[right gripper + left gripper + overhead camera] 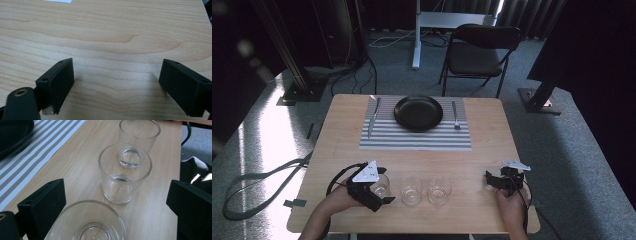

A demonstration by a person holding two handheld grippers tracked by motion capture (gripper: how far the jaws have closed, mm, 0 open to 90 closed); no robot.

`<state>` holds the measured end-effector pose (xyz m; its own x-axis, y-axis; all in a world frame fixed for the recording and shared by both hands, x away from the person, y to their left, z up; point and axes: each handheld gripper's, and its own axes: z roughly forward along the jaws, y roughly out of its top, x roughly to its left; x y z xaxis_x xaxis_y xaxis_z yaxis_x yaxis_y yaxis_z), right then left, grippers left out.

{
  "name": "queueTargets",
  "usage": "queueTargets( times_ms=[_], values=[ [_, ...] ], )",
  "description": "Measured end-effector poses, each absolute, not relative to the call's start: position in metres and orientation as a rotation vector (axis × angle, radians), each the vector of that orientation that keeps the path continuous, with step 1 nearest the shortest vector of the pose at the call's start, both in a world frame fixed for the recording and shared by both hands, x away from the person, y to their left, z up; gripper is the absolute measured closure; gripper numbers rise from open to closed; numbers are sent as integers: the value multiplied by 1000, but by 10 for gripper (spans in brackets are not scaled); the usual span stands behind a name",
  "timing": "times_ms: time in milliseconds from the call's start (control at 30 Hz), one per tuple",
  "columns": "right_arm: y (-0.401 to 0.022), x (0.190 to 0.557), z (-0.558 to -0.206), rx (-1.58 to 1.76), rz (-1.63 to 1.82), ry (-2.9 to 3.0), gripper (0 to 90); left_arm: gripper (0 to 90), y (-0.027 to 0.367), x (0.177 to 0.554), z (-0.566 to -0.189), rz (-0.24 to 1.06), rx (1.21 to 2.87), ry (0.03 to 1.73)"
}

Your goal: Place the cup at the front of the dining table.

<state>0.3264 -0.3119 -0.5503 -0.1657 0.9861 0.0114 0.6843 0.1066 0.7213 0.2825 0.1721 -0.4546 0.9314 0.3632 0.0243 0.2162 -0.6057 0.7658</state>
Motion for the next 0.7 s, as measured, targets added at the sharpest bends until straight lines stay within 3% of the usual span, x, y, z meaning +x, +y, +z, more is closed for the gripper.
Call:
queueTargets(
  times_ms=[700],
  values=[
    [-312, 326, -550, 1622, 825, 1909, 121, 58, 140, 290, -450, 181, 2289, 339]
  ],
)
